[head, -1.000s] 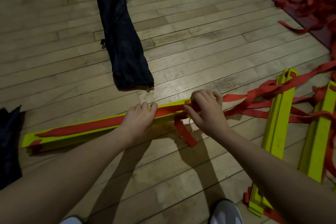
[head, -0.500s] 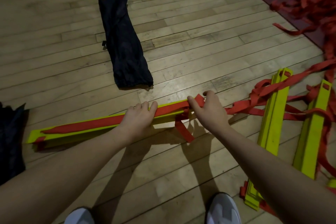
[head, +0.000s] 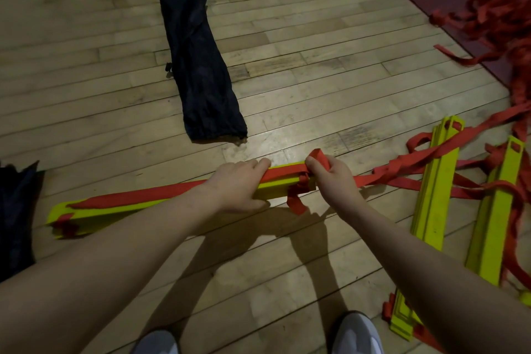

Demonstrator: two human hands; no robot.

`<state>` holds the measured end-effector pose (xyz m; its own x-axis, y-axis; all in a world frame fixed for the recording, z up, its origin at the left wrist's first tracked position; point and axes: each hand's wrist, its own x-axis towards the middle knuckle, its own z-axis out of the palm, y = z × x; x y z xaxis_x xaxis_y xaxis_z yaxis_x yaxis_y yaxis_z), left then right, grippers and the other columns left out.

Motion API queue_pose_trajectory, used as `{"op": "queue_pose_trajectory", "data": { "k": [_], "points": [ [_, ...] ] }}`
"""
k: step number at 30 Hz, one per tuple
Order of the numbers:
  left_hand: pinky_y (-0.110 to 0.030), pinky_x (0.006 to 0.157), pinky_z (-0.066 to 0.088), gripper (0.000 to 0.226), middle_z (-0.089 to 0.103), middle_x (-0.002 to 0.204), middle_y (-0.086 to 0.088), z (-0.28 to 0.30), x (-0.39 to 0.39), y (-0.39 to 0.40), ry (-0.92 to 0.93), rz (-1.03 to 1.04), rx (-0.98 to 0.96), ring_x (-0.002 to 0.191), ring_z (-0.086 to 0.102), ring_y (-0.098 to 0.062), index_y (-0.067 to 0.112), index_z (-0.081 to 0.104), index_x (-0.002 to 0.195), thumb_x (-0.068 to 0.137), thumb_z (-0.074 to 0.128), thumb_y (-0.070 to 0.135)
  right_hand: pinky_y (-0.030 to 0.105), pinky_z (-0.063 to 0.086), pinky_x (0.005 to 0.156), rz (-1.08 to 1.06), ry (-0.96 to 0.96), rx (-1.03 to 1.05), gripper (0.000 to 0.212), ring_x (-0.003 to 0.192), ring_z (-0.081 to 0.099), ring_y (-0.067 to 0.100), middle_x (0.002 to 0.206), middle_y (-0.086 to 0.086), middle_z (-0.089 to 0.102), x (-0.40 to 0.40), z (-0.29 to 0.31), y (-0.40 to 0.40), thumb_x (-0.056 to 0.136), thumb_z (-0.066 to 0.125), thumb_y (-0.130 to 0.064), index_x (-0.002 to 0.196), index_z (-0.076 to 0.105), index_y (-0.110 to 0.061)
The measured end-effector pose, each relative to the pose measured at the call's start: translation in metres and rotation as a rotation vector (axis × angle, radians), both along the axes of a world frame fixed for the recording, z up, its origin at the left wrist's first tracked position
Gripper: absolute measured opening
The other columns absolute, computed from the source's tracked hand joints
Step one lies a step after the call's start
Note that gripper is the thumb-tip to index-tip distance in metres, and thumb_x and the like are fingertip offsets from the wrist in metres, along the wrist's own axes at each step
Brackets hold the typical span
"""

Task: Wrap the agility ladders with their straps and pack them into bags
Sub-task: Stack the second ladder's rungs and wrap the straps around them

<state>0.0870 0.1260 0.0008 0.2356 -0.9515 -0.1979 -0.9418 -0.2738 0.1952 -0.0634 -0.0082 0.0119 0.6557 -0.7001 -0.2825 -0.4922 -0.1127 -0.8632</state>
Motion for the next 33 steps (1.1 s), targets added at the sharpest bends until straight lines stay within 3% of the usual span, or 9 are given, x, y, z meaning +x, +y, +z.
{"op": "queue_pose_trajectory", "data": {
  "k": [3, 7, 13, 18, 20, 24, 27, 29, 33],
  "points": [
    [-0.035, 0.081, 0.054, 0.069, 0.056, 0.114, 0.003, 0.008, 0.008, -0.018, 0.134, -0.058, 0.040, 0.099, 0.058, -0.016, 0.022, 0.036, 0.130, 0.079, 0.067, 0.057, 0.020, 0.039, 0.061, -0.046, -0.025, 0.002, 0.025, 0.066, 0.048, 0.009, 0.071, 0.001, 0.051, 0.005, 0.004, 0.002, 0.097, 0.051, -0.029, 0.080, 0.055, -0.010],
    [-0.034, 0.078, 0.056, 0.072, 0.058, 0.106, 0.002, 0.015, 0.007, -0.033, 0.167, -0.033, 0.035, 0.091, 0.060, -0.016, 0.023, 0.035, 0.131, 0.075, 0.076, 0.044, 0.019, 0.040, 0.066, -0.054, -0.082, 0.027, 0.025, 0.071, 0.052, 0.010, 0.077, 0.002, 0.055, 0.012, 0.010, 0.002, 0.098, 0.049, -0.033, 0.082, 0.055, -0.014],
    [-0.035, 0.069, 0.056, 0.058, 0.056, 0.091, 0.003, 0.019, 0.010, -0.026, 0.168, 0.044, -0.036, 0.078, 0.058, -0.015, 0.022, 0.041, 0.116, 0.072, 0.075, 0.037, 0.032, 0.039, 0.081, -0.037, -0.129, 0.003, 0.053, 0.077, 0.049, 0.017, 0.081, 0.007, 0.050, 0.013, 0.013, -0.012, 0.090, 0.026, -0.062, 0.077, 0.048, -0.015],
    [-0.035, 0.065, 0.055, 0.054, 0.054, 0.087, 0.004, 0.020, 0.021, -0.020, 0.139, 0.090, -0.050, 0.074, 0.056, -0.014, 0.022, 0.040, 0.109, 0.071, 0.075, 0.037, 0.043, 0.037, 0.092, 0.057, 0.000, -0.279, 0.028, 0.083, 0.044, 0.008, 0.089, -0.003, 0.044, 0.004, 0.007, -0.017, 0.093, 0.032, -0.041, 0.078, 0.051, -0.027],
    [-0.035, 0.064, 0.055, 0.055, 0.054, 0.088, 0.005, 0.018, 0.023, -0.020, 0.118, 0.108, -0.046, 0.074, 0.056, -0.014, 0.023, 0.039, 0.111, 0.071, 0.075, 0.038, 0.051, 0.039, 0.094, 0.049, 0.021, -0.346, 0.030, 0.081, 0.044, 0.008, 0.086, -0.004, 0.044, 0.000, 0.003, -0.015, 0.099, 0.040, -0.032, 0.078, 0.055, -0.015],
    [-0.035, 0.069, 0.055, 0.058, 0.055, 0.092, 0.004, 0.013, 0.022, -0.021, 0.110, 0.088, -0.015, 0.077, 0.056, -0.014, 0.024, 0.040, 0.114, 0.071, 0.075, 0.040, 0.041, 0.033, 0.090, 0.022, -0.018, -0.493, 0.022, 0.080, 0.041, 0.009, 0.086, -0.003, 0.044, -0.006, 0.006, -0.017, 0.098, 0.050, -0.021, 0.078, 0.050, -0.011],
    [-0.034, 0.071, 0.056, 0.060, 0.055, 0.092, 0.005, 0.010, 0.017, -0.019, 0.190, 0.056, 0.032, 0.078, 0.059, -0.012, 0.025, 0.040, 0.117, 0.072, 0.076, 0.039, 0.045, 0.037, 0.095, 0.018, -0.053, -0.415, 0.017, 0.093, 0.049, 0.005, 0.098, -0.004, 0.056, -0.005, 0.005, -0.021, 0.095, 0.051, -0.024, 0.080, 0.049, -0.015],
    [-0.032, 0.069, 0.058, 0.060, 0.057, 0.090, 0.007, 0.010, 0.014, -0.017, 0.260, 0.055, 0.060, 0.075, 0.063, -0.011, 0.026, 0.039, 0.117, 0.072, 0.078, 0.037, 0.043, 0.045, 0.092, 0.020, -0.082, -0.230, 0.017, 0.100, 0.057, 0.011, 0.106, -0.001, 0.063, -0.003, 0.006, -0.021, 0.094, 0.051, -0.023, 0.078, 0.049, -0.017],
    [-0.027, 0.066, 0.057, 0.058, 0.056, 0.089, 0.008, 0.014, 0.013, -0.018, 0.309, 0.048, 0.070, 0.072, 0.064, -0.008, 0.027, 0.038, 0.115, 0.074, 0.078, 0.033, 0.022, 0.038, 0.065, 0.056, -0.129, -0.009, 0.023, 0.062, 0.045, -0.004, 0.072, 0.002, 0.049, -0.002, 0.011, -0.017, 0.094, 0.048, -0.004, 0.072, 0.044, -0.011]
  ]
}}
